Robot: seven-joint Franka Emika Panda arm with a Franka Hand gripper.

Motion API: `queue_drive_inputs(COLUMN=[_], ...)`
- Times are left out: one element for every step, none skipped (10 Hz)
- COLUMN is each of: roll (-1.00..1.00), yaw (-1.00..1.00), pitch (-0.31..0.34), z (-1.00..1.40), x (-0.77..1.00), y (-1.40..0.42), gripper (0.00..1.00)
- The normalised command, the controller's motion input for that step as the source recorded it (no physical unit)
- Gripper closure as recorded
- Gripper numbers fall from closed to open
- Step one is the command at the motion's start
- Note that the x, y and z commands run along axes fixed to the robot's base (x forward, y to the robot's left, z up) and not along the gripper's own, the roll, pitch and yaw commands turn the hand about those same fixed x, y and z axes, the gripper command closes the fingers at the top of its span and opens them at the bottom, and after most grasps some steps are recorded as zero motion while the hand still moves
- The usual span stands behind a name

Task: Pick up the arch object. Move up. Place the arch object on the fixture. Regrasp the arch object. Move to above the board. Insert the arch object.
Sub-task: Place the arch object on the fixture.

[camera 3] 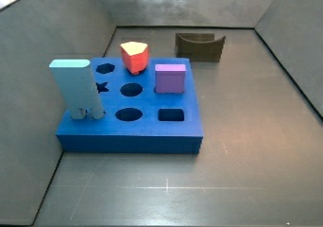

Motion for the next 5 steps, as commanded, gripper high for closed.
queue_drive_inputs(roll=[-0.19,-0.16,-1.0,-1.0,-1.0], yaw=[-0.4,-0.18,-0.14,-0.13,-0.13], pitch=[0.207,0.162,-0.034,-0.042,-0.053], z=[0.06,0.04,-0.65,-0.69,-0.58], x=[1.0,1.0,1.0,1.0,1.0], y=[-0.02,-0.01,-0.55,-0.54,-0.38], gripper=[1.0,1.0,1.0,1.0,1.0])
